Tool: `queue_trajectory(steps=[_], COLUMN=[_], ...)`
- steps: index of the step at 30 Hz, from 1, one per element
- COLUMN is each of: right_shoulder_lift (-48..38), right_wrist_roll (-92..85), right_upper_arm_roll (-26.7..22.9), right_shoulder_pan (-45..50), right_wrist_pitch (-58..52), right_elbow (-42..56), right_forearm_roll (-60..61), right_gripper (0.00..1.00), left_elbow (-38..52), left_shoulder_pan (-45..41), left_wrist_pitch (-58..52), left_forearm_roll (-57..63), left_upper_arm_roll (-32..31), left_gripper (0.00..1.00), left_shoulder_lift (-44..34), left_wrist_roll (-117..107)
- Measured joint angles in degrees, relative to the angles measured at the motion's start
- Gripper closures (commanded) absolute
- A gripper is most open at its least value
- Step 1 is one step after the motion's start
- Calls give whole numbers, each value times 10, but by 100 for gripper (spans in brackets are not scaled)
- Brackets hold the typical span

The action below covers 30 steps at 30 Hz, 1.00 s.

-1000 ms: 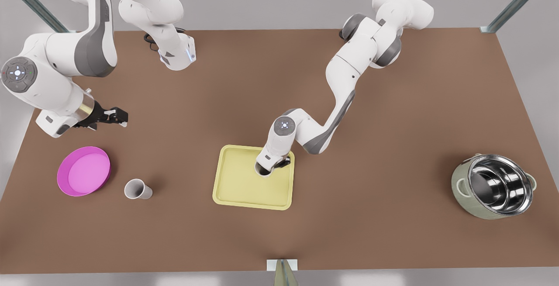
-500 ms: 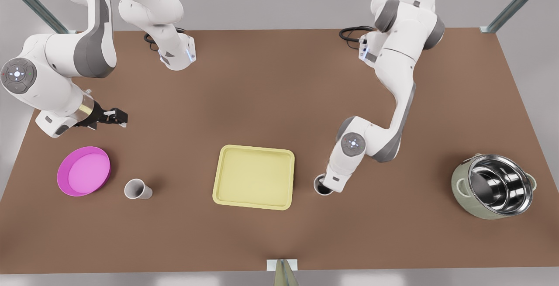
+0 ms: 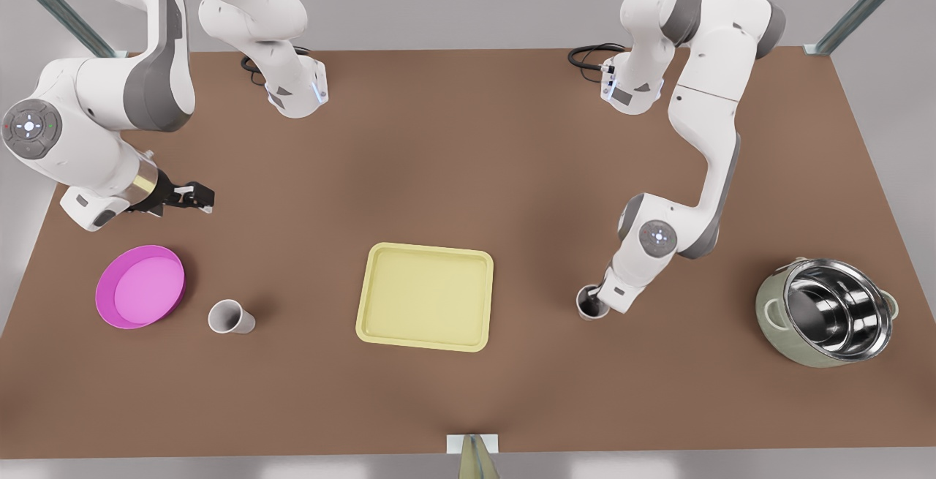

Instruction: Use the left arm to pick up the white IKEA cup from the tray and place it on the middle-left position; use the right arm to pick up the white IKEA cup from the tray and place it on the middle-right position

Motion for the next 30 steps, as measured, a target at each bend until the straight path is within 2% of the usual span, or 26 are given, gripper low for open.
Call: queue_trajectory(steps=[2, 10, 13, 16, 20, 23, 26, 30], right_shoulder_lift=[-1, -2, -2, -2, -1, -2, -2, -2], right_wrist_roll=[0, 2, 2, 2, 3, 3, 3, 3], right_upper_arm_roll=[-1, -2, -2, -2, -2, -2, -3, -3], right_shoulder_pan=[0, -1, -1, -1, -1, -1, -1, -1], right_wrist_pitch=[0, -4, -5, -5, -5, -6, -6, -7], right_elbow=[0, 1, 1, 1, 1, 0, 0, 0], right_forearm_roll=[4, 18, 19, 20, 20, 20, 20, 21], right_gripper=[0, 0, 0, 0, 0, 0, 0, 0], left_elbow=[-1, 9, 121, 175, 266, 264, 195, 178], left_shoulder_pan=[0, 0, -1, -5, -1, 0, 1, 3], left_wrist_pitch=[16, 34, -68, -185, -331, -428, -498, -548], left_forearm_roll=[-4, -16, 14, 24, -13, -26, -37, -48], left_upper_arm_roll=[0, 4, 4, -5, -2, 2, 17, 25], left_gripper=[0, 0, 0, 0, 0, 0, 0, 0], left_shoulder_lift=[-1, -7, -31, -86, -113, -161, -237, -256], left_wrist_roll=[18, 109, 132, 150, 167, 181, 195, 210])
